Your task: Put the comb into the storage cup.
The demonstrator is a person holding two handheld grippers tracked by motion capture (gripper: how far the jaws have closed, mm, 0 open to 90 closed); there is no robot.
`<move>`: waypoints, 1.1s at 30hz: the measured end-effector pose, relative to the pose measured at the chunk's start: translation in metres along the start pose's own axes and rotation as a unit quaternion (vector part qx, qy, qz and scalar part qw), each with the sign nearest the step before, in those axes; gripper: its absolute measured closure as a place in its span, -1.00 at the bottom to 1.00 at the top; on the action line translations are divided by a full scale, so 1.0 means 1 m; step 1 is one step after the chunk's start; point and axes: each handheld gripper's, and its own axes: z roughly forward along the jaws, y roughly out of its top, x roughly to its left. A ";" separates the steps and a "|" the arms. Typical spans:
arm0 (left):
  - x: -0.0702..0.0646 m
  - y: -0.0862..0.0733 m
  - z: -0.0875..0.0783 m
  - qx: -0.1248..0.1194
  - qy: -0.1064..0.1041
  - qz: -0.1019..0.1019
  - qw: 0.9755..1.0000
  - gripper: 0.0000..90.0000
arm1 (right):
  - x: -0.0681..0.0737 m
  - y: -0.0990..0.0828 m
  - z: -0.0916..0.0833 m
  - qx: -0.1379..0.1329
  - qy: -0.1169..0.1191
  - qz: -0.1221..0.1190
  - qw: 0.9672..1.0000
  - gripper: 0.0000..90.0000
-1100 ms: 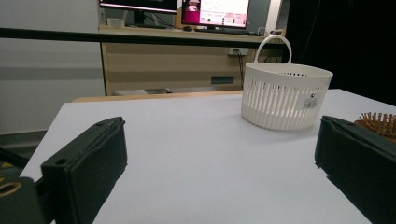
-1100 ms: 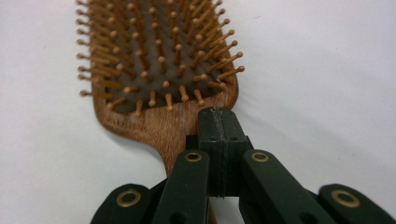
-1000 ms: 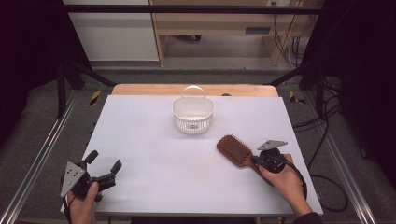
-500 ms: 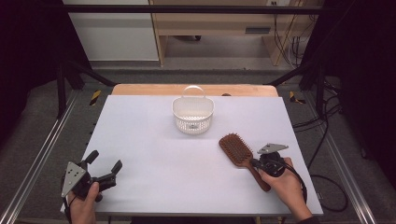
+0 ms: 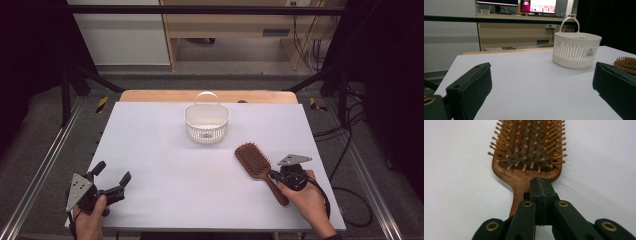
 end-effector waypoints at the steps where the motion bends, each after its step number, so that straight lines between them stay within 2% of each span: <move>1: 0.000 0.000 0.000 0.000 0.000 0.000 1.000 -0.95 | 0.000 0.000 -0.003 -0.004 0.001 0.003 1.000 1.00; 6: -0.003 0.000 0.001 0.002 -0.003 0.009 1.000 -0.95 | 0.002 -0.001 -0.016 -0.019 0.006 0.010 1.000 0.86; 9: -0.003 0.000 0.002 0.005 -0.003 0.013 1.000 -0.95 | 0.004 -0.002 -0.020 -0.024 0.005 0.024 0.999 0.56; 12: -0.003 0.000 0.001 0.004 -0.002 0.013 1.000 -0.95 | 0.007 -0.001 -0.021 -0.027 0.007 0.025 0.999 0.26; 15: -0.003 0.000 0.001 0.004 -0.001 0.010 1.000 -0.95 | 0.009 0.000 -0.019 -0.021 0.009 0.023 0.999 -0.22; 17: -0.003 0.000 0.001 0.003 -0.003 0.010 1.000 -0.95 | 0.011 0.000 -0.018 -0.017 -0.001 0.017 1.000 -0.37; 19: -0.003 0.000 0.002 0.004 -0.004 0.012 1.000 -0.95 | 0.013 0.001 -0.016 -0.017 -0.006 0.011 1.000 -0.61; 22: -0.003 0.000 0.002 0.005 -0.005 0.014 1.000 -0.95 | 0.015 0.001 -0.012 -0.010 -0.013 0.010 1.000 -0.79; 24: -0.003 0.000 0.002 0.005 -0.005 0.014 1.000 -0.95 | 0.017 0.002 -0.010 0.001 -0.011 0.012 1.000 -0.86; 27: -0.003 0.000 0.002 0.003 -0.005 0.013 1.000 -0.95 | 0.019 0.002 -0.006 0.016 -0.011 0.017 1.000 -0.84; 29: -0.003 0.000 0.002 0.005 -0.006 0.014 1.000 -0.95 | 0.019 0.003 -0.003 0.028 -0.003 0.022 0.999 -0.80; 33: -0.004 0.000 0.002 0.005 -0.008 0.015 1.000 -0.95 | 0.021 0.003 0.000 0.042 0.005 0.013 0.999 -0.82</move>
